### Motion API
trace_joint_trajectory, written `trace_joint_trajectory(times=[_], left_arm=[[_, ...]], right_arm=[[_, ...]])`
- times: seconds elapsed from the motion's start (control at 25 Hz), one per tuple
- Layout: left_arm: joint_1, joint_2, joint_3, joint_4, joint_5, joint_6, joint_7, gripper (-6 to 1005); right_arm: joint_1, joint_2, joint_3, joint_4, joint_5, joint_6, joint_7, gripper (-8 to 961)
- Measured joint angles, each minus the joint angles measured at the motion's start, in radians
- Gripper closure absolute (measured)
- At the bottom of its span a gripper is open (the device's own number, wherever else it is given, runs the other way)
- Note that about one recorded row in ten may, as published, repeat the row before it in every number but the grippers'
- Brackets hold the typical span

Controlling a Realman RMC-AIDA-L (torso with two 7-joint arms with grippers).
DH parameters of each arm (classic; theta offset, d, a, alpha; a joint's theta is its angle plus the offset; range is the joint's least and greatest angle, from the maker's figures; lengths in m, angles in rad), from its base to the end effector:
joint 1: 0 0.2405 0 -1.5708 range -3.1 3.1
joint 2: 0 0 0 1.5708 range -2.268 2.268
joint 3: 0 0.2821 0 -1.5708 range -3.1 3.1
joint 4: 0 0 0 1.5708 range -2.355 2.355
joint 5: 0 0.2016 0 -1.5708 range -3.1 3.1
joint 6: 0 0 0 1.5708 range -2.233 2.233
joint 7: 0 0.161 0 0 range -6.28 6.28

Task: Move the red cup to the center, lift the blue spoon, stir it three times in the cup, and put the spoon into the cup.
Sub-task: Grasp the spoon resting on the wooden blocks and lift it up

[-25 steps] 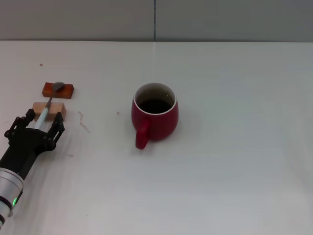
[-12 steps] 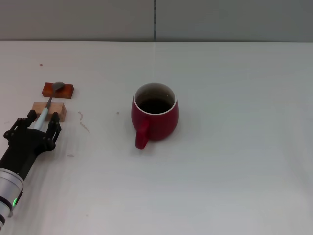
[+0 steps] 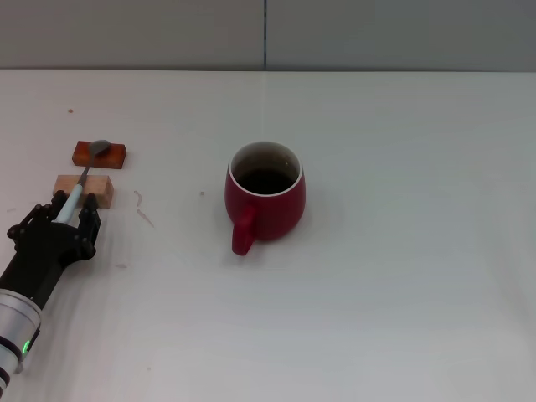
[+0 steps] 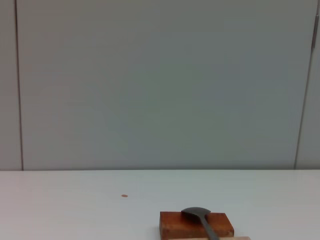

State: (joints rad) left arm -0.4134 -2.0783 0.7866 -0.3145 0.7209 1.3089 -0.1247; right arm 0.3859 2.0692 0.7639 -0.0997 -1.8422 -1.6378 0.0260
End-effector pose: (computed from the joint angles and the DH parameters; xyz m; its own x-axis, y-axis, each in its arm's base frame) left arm -0.3795 0.2733 -0.0680 0.6902 0.1874 0.6989 0.7235 -0.1611 -0.6713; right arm 0.3791 0.2924 0.0917 0.8459 0.3463 -0.4057 -0.5096 0.2999 -0.8065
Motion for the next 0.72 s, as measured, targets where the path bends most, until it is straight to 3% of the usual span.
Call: trace_joint_trajectory(times=[0.72], left_arm=[[-0.011,0.0,0.0,0.0,0.0,-0.001,-0.001,591]], right_arm=[[-0.004,0.002,0.0,0.0,0.0,-0.01,0.0,274]])
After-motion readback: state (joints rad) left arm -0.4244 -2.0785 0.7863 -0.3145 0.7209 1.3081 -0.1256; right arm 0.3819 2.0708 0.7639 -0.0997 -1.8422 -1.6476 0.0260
